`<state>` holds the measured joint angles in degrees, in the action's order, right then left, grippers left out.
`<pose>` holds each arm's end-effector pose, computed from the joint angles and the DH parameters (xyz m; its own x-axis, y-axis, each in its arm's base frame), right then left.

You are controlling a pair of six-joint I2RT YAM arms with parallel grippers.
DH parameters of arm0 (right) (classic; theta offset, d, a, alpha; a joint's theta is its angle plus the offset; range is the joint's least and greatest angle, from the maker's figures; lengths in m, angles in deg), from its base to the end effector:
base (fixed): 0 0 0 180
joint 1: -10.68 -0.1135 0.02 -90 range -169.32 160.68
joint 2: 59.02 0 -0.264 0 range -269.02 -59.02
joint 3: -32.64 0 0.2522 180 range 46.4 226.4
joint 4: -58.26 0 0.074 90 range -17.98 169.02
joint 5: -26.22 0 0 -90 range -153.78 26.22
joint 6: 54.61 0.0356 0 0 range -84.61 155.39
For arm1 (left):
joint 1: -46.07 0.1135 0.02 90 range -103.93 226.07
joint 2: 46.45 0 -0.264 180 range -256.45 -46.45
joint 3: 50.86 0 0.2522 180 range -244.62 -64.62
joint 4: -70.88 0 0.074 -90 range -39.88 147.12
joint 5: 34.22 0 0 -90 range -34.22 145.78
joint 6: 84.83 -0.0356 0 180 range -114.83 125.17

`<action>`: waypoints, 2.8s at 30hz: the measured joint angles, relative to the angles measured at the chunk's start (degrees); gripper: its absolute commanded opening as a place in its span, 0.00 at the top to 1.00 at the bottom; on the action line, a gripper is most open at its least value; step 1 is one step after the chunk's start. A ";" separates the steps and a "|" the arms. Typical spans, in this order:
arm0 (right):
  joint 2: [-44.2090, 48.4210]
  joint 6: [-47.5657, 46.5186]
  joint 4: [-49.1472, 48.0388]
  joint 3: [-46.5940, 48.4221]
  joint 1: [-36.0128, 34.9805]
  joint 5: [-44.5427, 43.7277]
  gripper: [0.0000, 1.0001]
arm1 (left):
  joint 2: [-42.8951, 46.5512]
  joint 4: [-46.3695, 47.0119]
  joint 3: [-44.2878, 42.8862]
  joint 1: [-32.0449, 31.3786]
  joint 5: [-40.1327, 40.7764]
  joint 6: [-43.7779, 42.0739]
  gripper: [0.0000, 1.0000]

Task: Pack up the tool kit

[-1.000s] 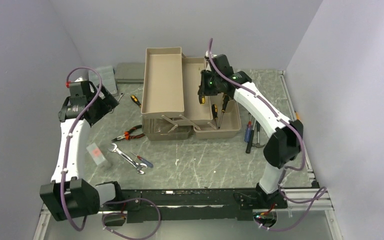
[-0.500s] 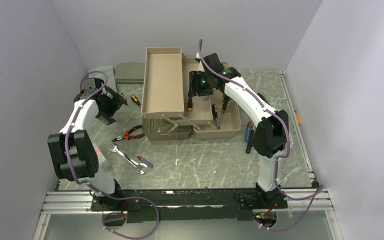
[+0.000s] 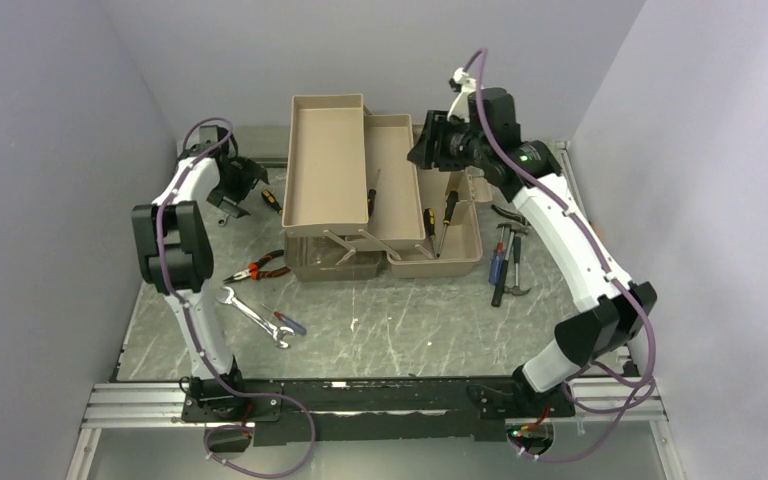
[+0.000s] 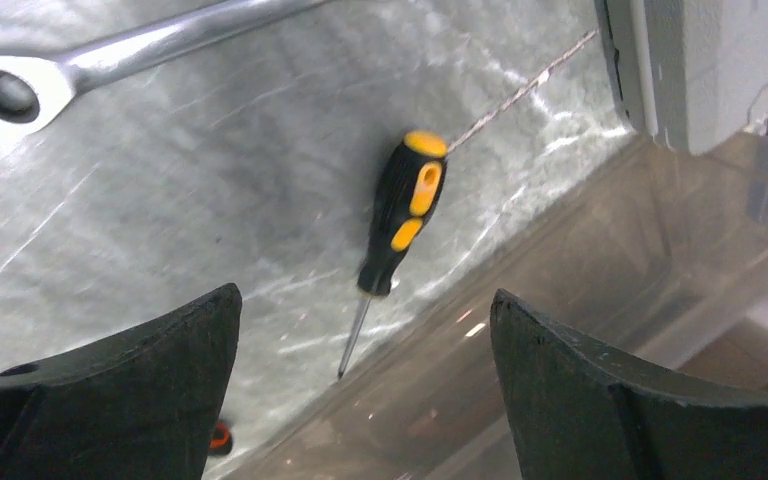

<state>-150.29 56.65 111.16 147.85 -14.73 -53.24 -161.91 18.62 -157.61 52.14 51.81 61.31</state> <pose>0.3149 0.1568 0.4270 -0.6130 0.1035 -0.7833 -0.3693 0.8389 0.3998 0.4337 0.0436 0.2179 -0.4246 -0.8782 -0.2201 -0.7622 0.4779 -0.4367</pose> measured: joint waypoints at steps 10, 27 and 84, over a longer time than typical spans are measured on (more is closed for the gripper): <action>2.86 1.81 -1.97 -4.11 2.86 0.96 0.48 | -12.39 -6.45 -15.17 -2.23 3.91 -0.17 0.23; 5.18 5.84 -5.40 -9.38 4.98 3.08 0.49 | -20.46 -10.95 -23.10 -4.52 7.96 -0.98 0.78; 13.99 7.15 -7.26 -19.15 7.69 2.91 0.53 | 8.00 15.37 -20.92 -25.62 -30.60 -8.83 1.00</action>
<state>-136.30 63.79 103.90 128.71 -7.04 -50.33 -153.91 33.99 -178.53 26.52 21.21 52.48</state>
